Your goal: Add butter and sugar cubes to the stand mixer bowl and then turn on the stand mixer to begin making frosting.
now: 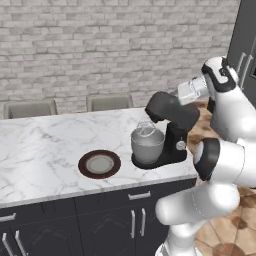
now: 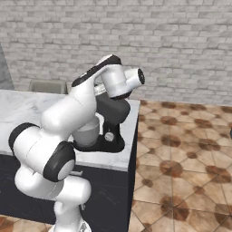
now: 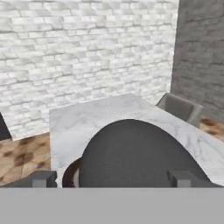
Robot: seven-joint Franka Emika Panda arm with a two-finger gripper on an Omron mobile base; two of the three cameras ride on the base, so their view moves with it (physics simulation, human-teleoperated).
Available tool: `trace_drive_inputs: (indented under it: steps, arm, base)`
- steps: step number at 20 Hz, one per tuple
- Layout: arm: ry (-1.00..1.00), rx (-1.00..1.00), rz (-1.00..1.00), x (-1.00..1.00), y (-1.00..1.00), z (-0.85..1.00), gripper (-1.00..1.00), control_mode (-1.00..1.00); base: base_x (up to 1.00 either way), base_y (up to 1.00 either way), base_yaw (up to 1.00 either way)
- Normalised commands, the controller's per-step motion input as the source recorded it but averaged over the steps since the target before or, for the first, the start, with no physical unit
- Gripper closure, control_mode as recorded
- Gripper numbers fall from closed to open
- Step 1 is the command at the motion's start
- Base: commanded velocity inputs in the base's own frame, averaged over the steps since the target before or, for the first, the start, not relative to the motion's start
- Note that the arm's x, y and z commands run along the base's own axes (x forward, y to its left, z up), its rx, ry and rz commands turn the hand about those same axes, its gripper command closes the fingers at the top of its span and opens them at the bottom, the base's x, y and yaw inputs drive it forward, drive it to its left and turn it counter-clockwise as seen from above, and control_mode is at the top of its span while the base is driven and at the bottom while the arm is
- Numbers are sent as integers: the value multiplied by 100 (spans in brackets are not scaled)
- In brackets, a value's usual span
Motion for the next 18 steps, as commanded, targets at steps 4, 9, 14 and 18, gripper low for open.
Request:
trace_drive_inputs:
  steps: [4,9,14,18]
  arm:
    - [31,-45,-2,4,100,-63,-100,-100]
    - [43,-47,-8,24,100,-92,-100,-100]
    - [54,-38,-10,36,87,-100,-100,-100]
    - [48,-29,-16,4,36,-100,-100,-100]
  base:
    - [0,0,0]
    - [0,0,0]
    - [0,0,0]
    - [0,0,0]
